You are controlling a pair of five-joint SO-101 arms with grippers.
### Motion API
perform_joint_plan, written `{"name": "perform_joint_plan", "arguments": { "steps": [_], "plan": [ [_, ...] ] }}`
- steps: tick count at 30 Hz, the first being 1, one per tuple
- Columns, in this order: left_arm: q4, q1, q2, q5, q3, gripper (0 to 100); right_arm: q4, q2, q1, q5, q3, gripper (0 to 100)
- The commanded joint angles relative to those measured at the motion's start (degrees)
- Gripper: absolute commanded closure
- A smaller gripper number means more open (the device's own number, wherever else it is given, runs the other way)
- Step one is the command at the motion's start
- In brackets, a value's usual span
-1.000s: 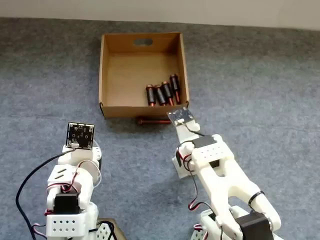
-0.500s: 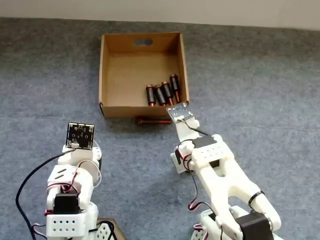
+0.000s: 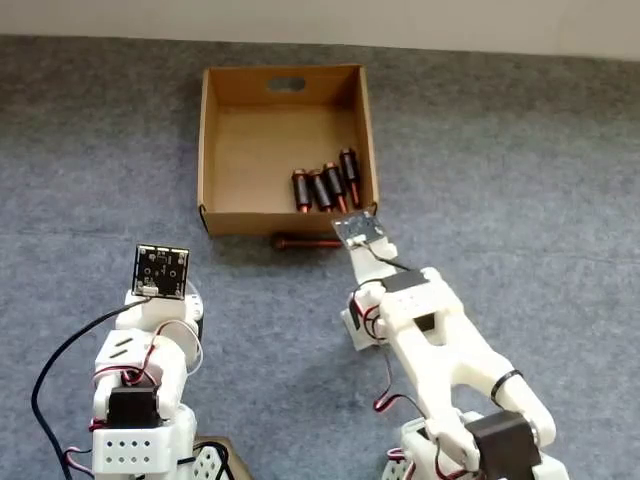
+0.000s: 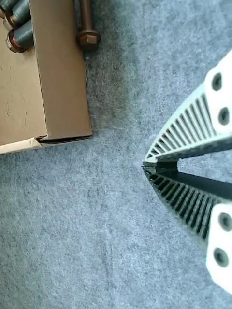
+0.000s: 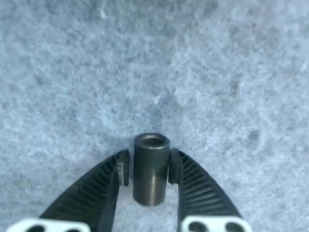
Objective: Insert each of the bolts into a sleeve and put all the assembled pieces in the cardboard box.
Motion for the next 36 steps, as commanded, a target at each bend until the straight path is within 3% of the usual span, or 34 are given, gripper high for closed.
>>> {"name": "perform_joint_plan", "arguments": {
  "steps": [1, 7, 13, 19, 22, 36],
  "plan": [
    [0.2, 1.0, 0.3, -0.4, 0.9, 99, -3.1, 4.4, -0.2, 0.4, -0.1, 86.3],
    [0.2, 1.0, 0.3, -0.4, 0.9, 99, -3.3, 3.2, -0.3, 0.4, 0.2, 87.0],
    [0.2, 1.0, 0.3, -0.4, 0.9, 99, 0.0, -3.5, -0.3, 0.4, 0.4, 99.2],
    [0.2, 1.0, 0.3, -0.9, 0.9, 99, 7.6, -23.3, -0.1, 0.4, 0.4, 99.2],
    [0.3, 1.0, 0.3, -4.6, 0.9, 99, 10.2, -34.0, 0.8, 0.4, 1.0, 99.2],
    [8.3, 2.4, 0.6, -10.8, -8.3, 98, 6.0, -74.7, 10.9, -1.8, 23.1, 99.2]
  ]
}}
